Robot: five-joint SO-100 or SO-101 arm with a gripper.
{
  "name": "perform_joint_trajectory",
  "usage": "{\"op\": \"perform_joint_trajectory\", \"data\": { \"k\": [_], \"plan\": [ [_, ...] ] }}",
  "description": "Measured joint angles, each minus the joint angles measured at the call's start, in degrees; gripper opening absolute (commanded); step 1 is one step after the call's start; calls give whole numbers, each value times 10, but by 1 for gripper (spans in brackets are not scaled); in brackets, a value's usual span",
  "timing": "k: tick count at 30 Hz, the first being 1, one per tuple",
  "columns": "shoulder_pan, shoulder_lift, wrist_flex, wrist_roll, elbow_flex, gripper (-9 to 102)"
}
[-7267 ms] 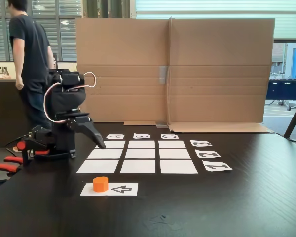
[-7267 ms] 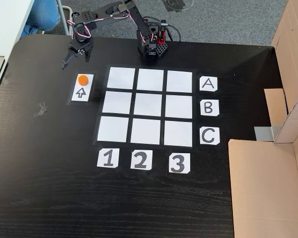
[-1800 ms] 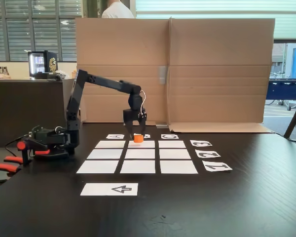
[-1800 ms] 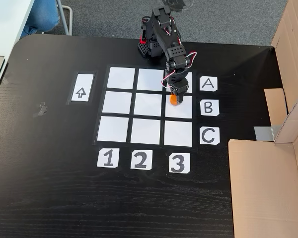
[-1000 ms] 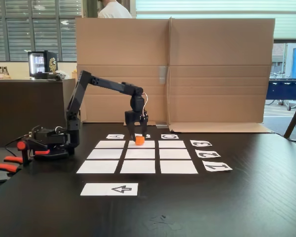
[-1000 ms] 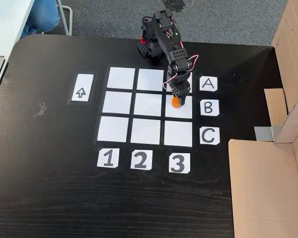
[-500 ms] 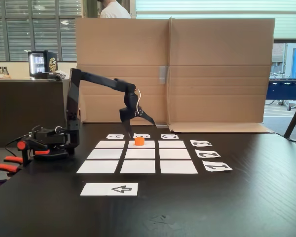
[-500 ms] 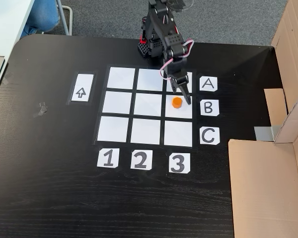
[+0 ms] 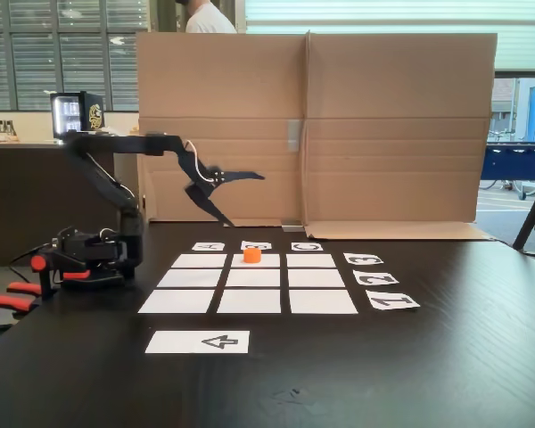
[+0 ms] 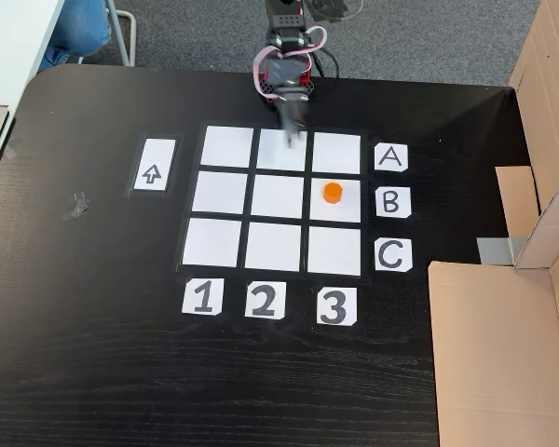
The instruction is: Pick up the round, orange token and place it in the grid on square B3.
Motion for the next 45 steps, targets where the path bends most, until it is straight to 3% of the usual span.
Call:
{"op": "perform_joint_trajectory", "data": {
  "k": [6,13,19,27,30,45],
  "plan": [
    [251,171,30,-34,66,26],
    [550,349,6,-53,153,0],
    [726,387,4,-62,180,-1],
    [875,384,-12,-62,250,-1],
    [925,381,-60,-62,303,-1],
    [957,386,-92,-58,316,-1]
  ]
}}
